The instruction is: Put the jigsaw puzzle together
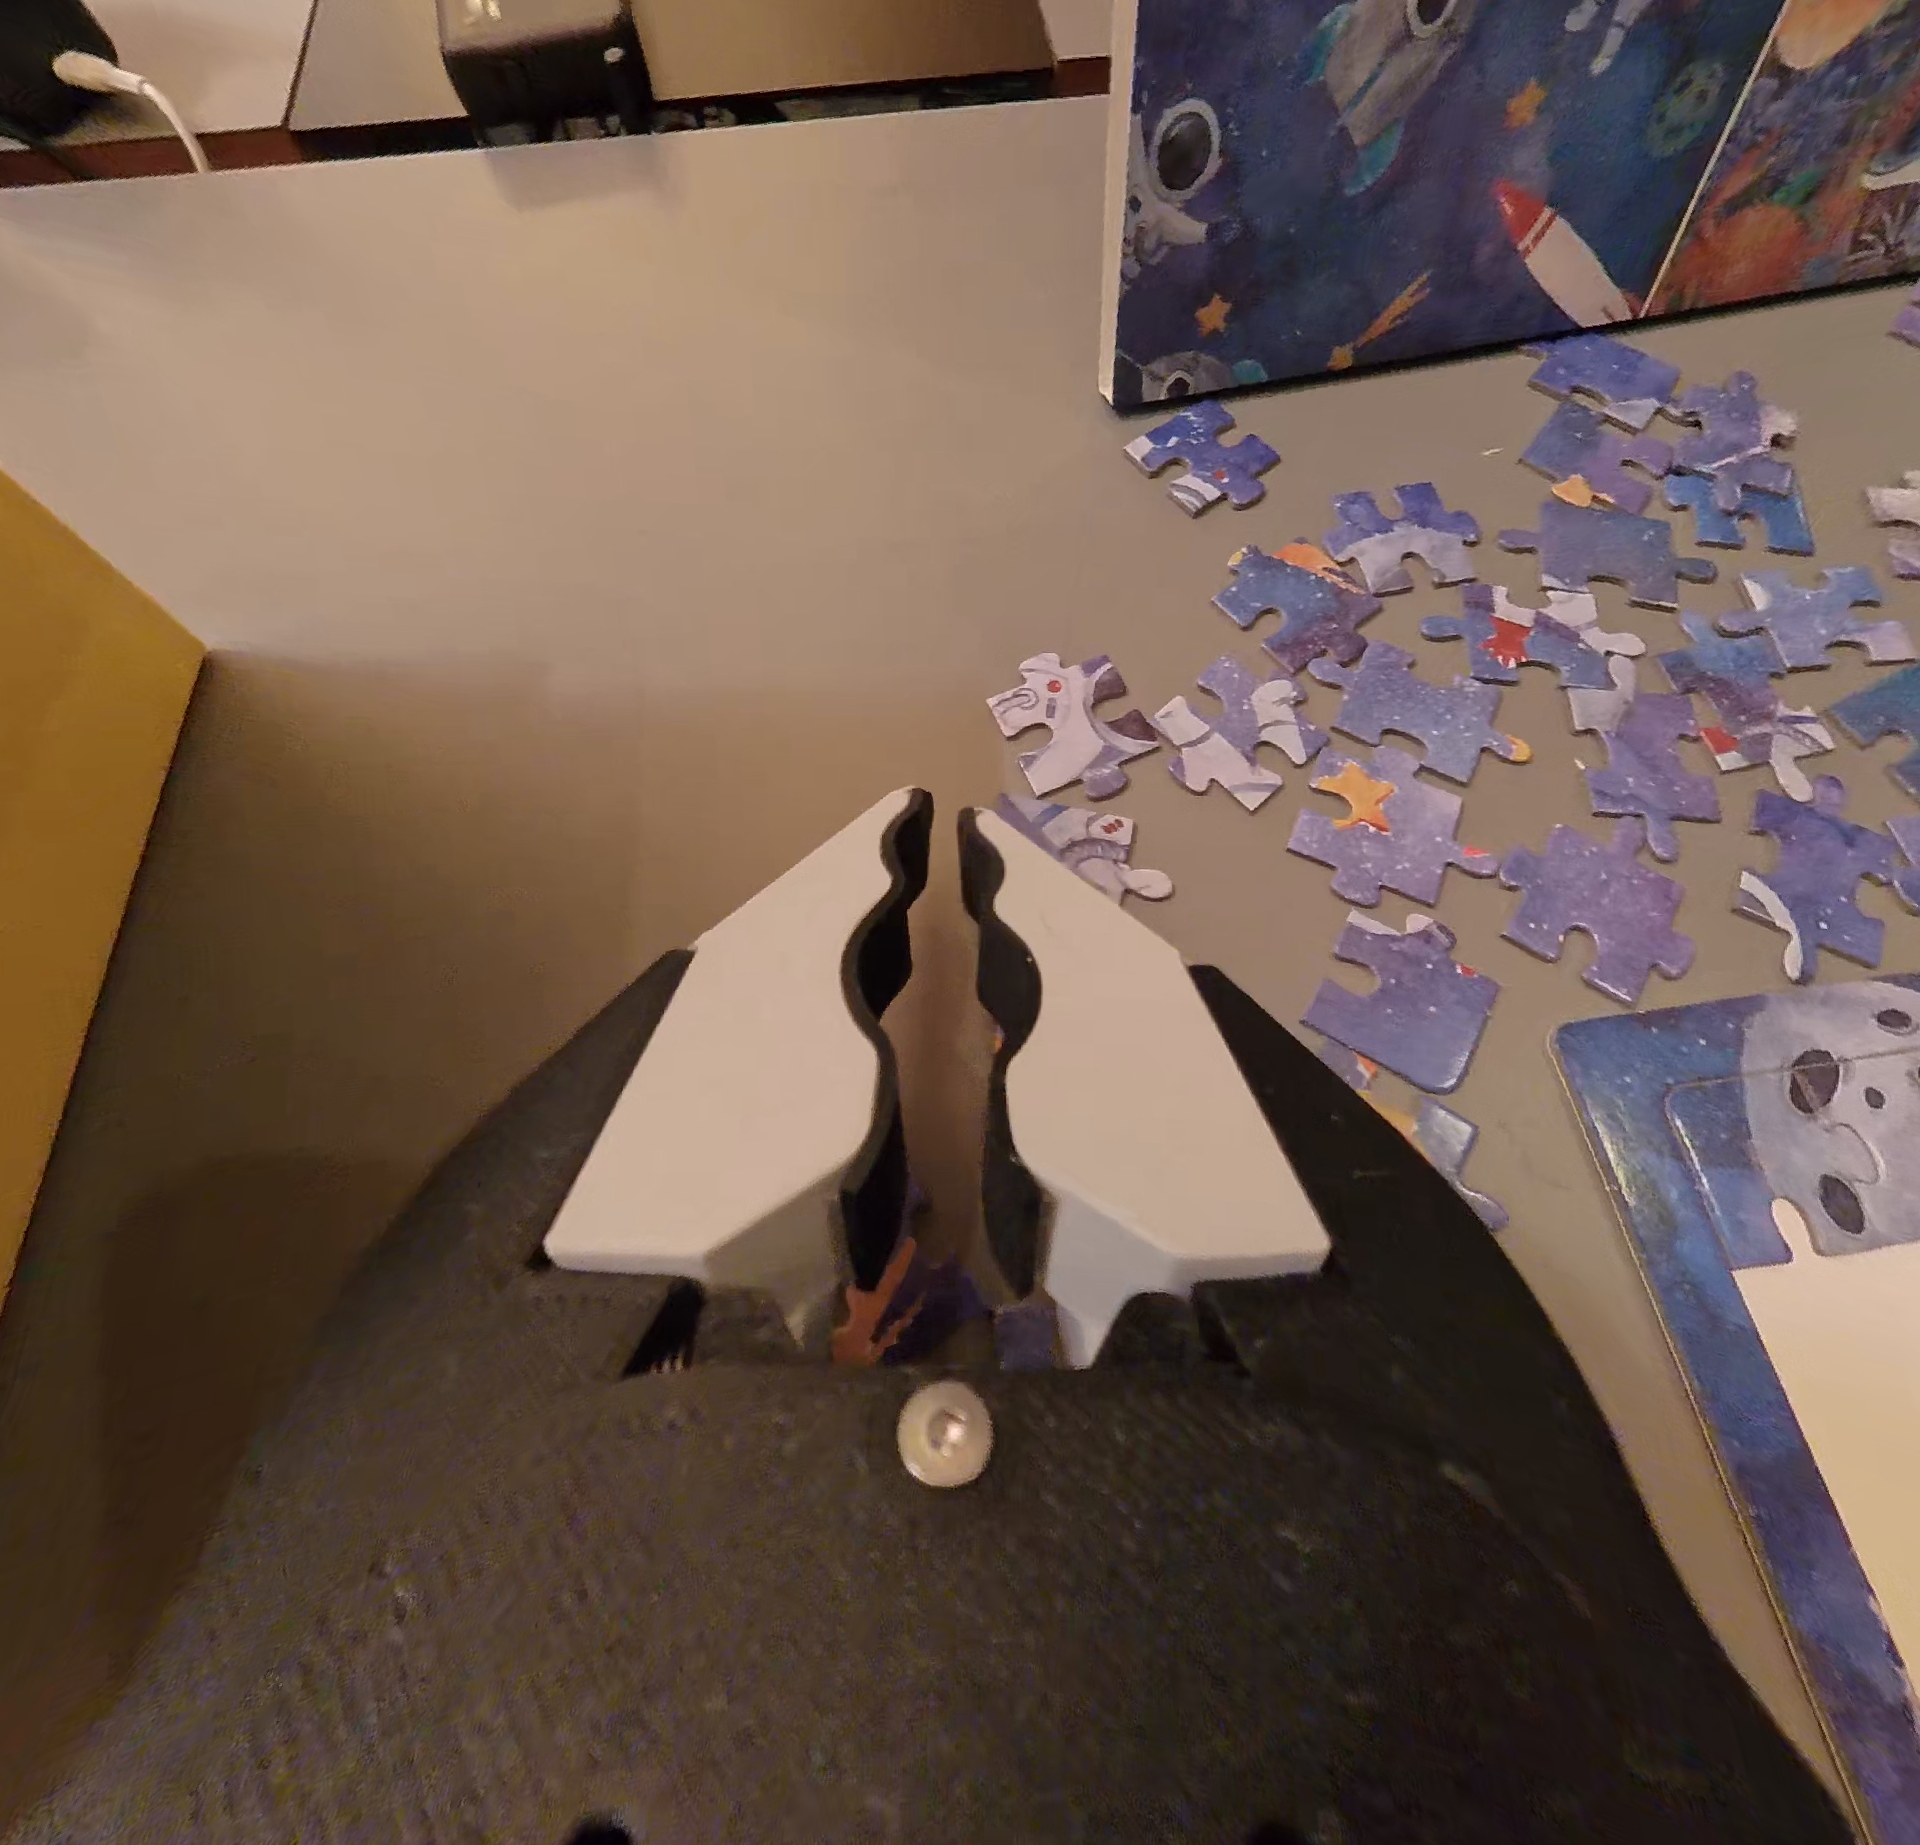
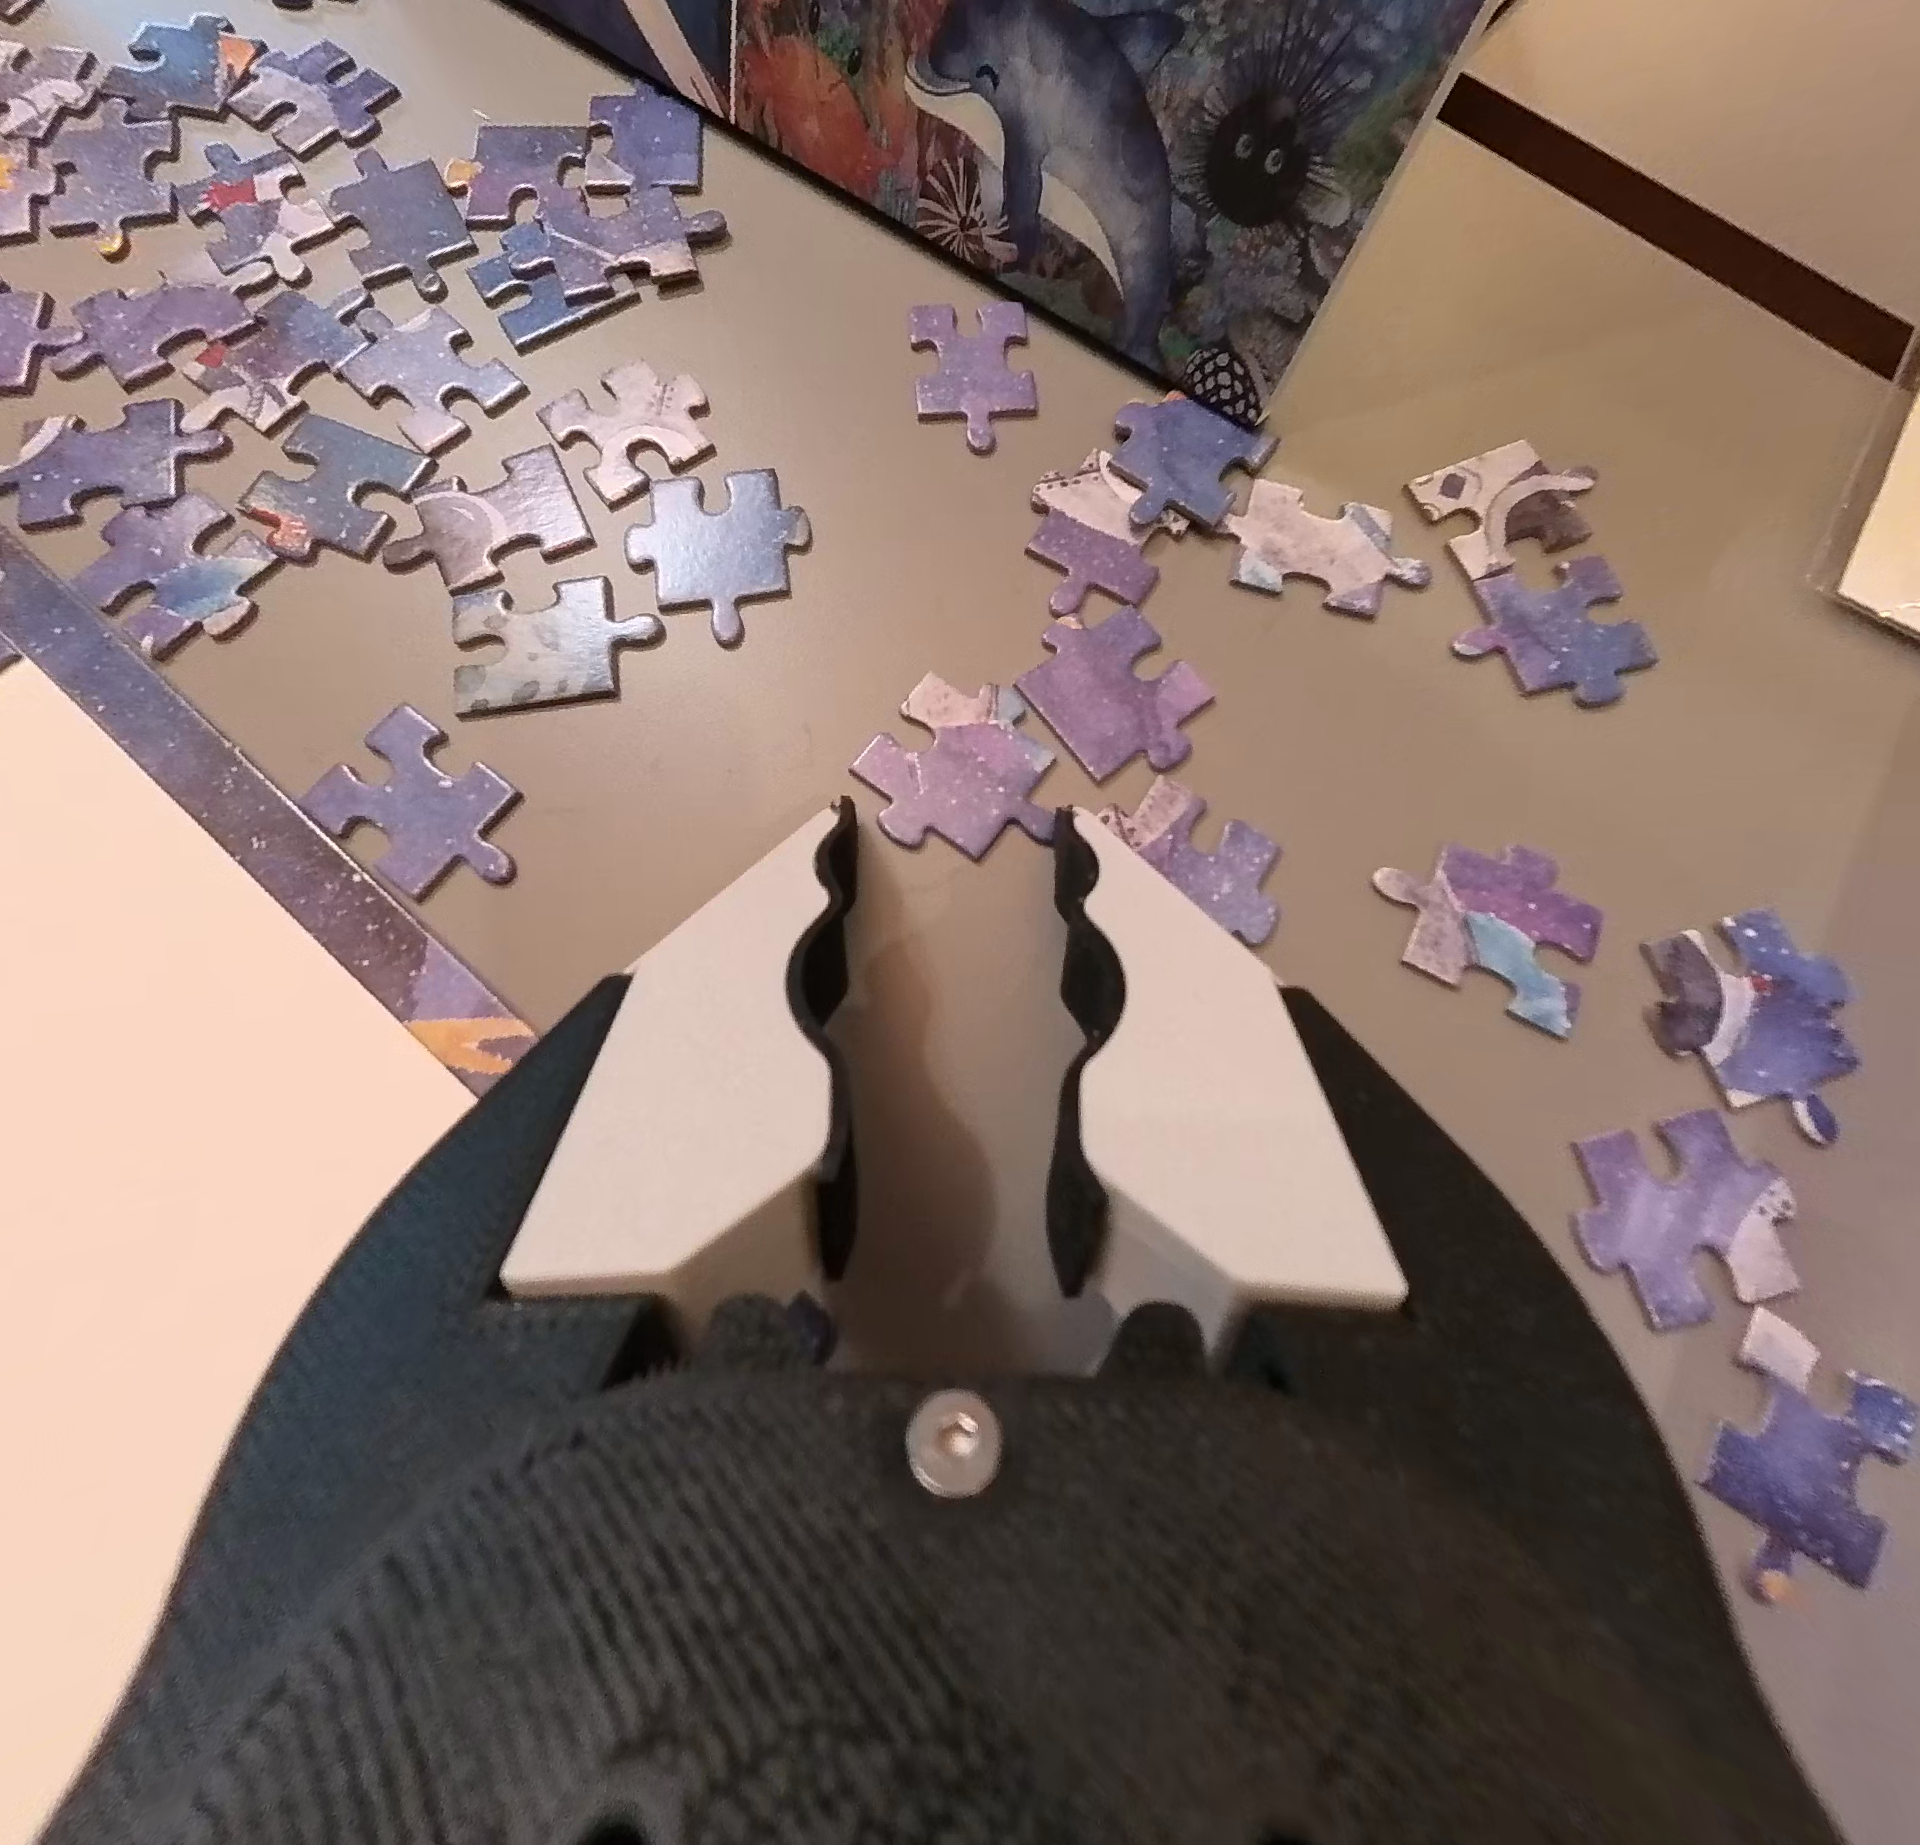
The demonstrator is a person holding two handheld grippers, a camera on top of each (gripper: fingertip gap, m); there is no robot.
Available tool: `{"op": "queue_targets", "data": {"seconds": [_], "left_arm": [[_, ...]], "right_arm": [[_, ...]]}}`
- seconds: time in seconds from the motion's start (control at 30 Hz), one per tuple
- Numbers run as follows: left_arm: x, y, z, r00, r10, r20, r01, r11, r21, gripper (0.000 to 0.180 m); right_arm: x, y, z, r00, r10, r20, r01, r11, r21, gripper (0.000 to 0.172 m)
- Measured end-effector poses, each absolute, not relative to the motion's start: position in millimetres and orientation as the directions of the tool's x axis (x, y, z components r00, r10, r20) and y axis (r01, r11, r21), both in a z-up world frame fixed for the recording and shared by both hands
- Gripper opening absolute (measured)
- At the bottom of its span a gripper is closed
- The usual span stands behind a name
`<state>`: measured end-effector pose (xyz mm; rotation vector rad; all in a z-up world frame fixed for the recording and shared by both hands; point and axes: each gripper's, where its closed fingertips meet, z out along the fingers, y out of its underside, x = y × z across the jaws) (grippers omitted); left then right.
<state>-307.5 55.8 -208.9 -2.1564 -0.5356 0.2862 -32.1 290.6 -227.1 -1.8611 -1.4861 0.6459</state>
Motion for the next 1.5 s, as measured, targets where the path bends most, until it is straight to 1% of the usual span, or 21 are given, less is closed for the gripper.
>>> {"op": "queue_targets", "data": {"seconds": [0.1, 0.27, 0.83, 1.5], "left_arm": [[-307.8, 55.5, -209.1, 0.88, 0.474, -0.009, 0.276, -0.528, -0.803, 0.001], [-306.9, 56.0, -209.9, 0.884, 0.468, -0.01, 0.273, -0.533, -0.801, 0.007], [-305.1, 57.1, -211.2, 0.89, 0.456, -0.002, 0.275, -0.54, -0.796, 0.015], [-306.4, 56.6, -210.4, 0.886, 0.464, 0.001, 0.28, -0.533, -0.799, 0.016]], "right_arm": [[-32.1, 290.6, -227.1, 0.232, 0.972, 0.024, 0.646, -0.135, -0.751, 0.037], [-32.1, 290.6, -227.1, 0.232, 0.972, 0.024, 0.646, -0.135, -0.751, 0.037], [-32.1, 290.8, -227.0, 0.232, 0.972, 0.024, 0.646, -0.135, -0.751, 0.037], [-32.2, 290.9, -227.1, 0.232, 0.972, 0.025, 0.646, -0.135, -0.751, 0.037]]}}
